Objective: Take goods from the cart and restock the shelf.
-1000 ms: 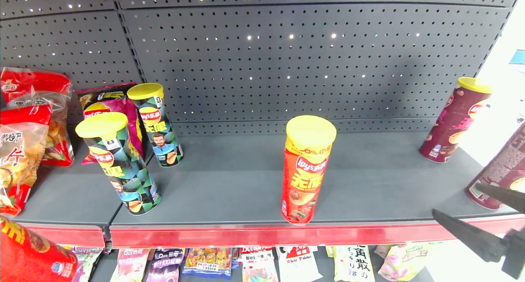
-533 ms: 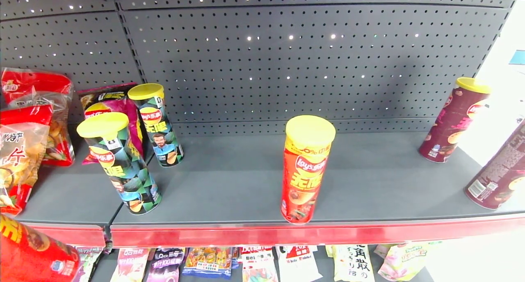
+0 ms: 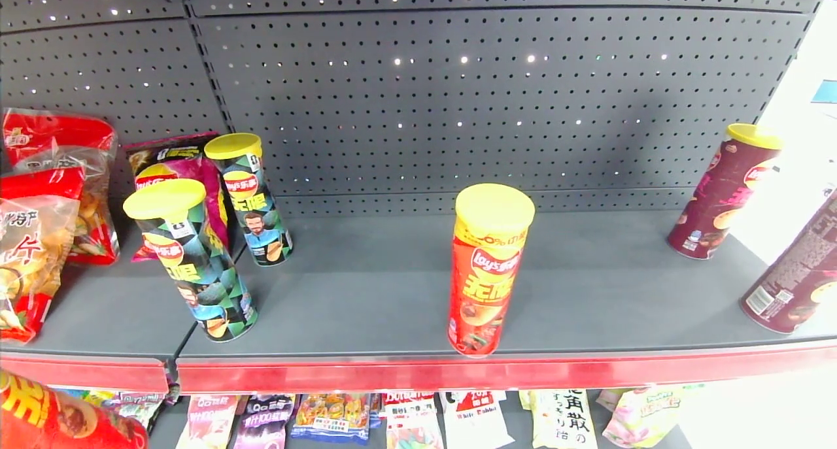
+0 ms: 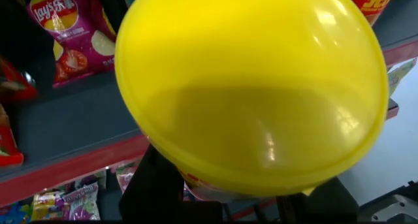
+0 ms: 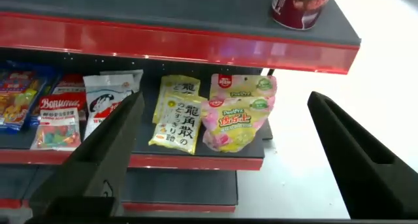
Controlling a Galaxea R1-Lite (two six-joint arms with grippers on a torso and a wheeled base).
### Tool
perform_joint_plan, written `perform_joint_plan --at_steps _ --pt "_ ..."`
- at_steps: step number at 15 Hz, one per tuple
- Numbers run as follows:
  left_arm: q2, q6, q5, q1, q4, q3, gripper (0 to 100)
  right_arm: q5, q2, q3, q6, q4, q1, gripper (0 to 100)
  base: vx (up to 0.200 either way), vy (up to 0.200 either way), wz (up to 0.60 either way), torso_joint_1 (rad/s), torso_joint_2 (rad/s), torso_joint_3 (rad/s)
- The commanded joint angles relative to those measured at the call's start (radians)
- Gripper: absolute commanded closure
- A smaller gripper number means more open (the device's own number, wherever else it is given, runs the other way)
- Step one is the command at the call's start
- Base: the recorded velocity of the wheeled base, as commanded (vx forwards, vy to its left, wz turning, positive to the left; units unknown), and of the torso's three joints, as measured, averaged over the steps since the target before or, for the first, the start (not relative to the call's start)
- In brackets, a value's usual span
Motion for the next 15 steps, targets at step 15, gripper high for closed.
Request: perform_joint_plan --at_steps 15 --pt "-0.027 -0.019 -0.003 0.000 -0.001 0.012 100 0.031 -0.002 0.008 0.011 -0.011 0.000 0 0.000 0.000 -0.24 0.002 0.00 0.001"
